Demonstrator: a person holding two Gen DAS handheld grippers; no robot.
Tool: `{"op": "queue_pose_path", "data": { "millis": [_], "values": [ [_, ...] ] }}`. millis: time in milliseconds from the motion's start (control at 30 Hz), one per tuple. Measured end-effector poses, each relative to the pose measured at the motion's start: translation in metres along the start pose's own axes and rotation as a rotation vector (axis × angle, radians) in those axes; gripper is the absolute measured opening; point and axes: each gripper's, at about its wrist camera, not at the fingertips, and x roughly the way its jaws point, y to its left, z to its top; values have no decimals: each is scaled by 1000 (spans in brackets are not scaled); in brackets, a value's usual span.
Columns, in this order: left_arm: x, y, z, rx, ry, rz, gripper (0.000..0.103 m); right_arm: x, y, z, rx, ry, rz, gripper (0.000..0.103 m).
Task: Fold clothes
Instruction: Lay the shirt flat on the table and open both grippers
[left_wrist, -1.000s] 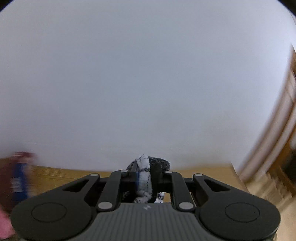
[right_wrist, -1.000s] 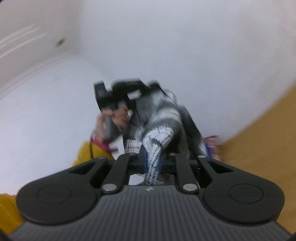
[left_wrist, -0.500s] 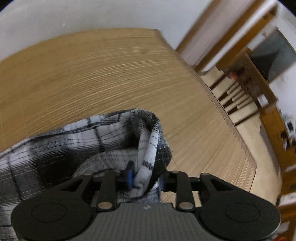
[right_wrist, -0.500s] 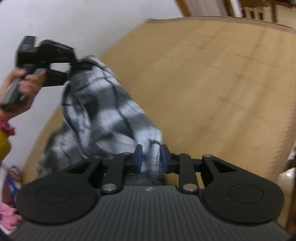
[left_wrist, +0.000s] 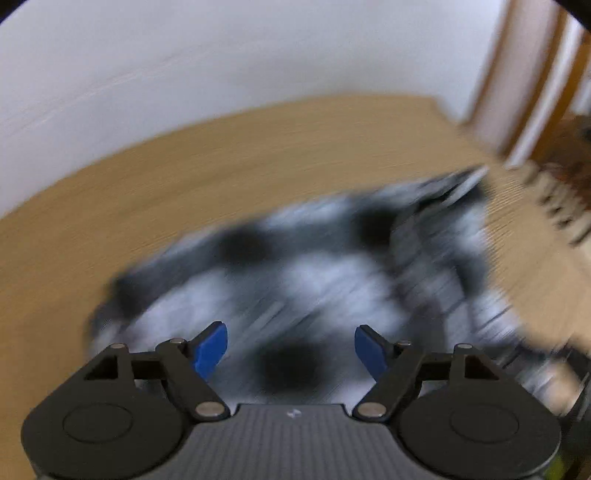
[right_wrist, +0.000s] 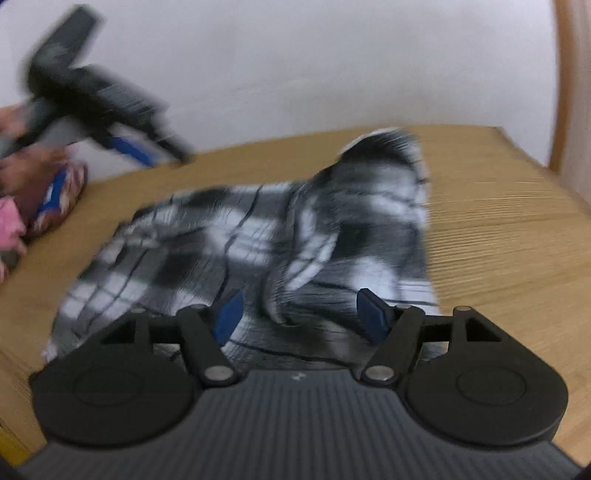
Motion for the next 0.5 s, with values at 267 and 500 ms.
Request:
{"op": "queue_pose_path", "data": {
  "millis": [267, 500],
  "values": [
    [-9, 145, -163, -261, 160, 116, 78, 6, 3, -15, -13, 44, -285, 70],
    [14, 145, -187, -297, 151, -42, 77, -3, -8, -26, 33, 132, -355, 70]
  ]
}}
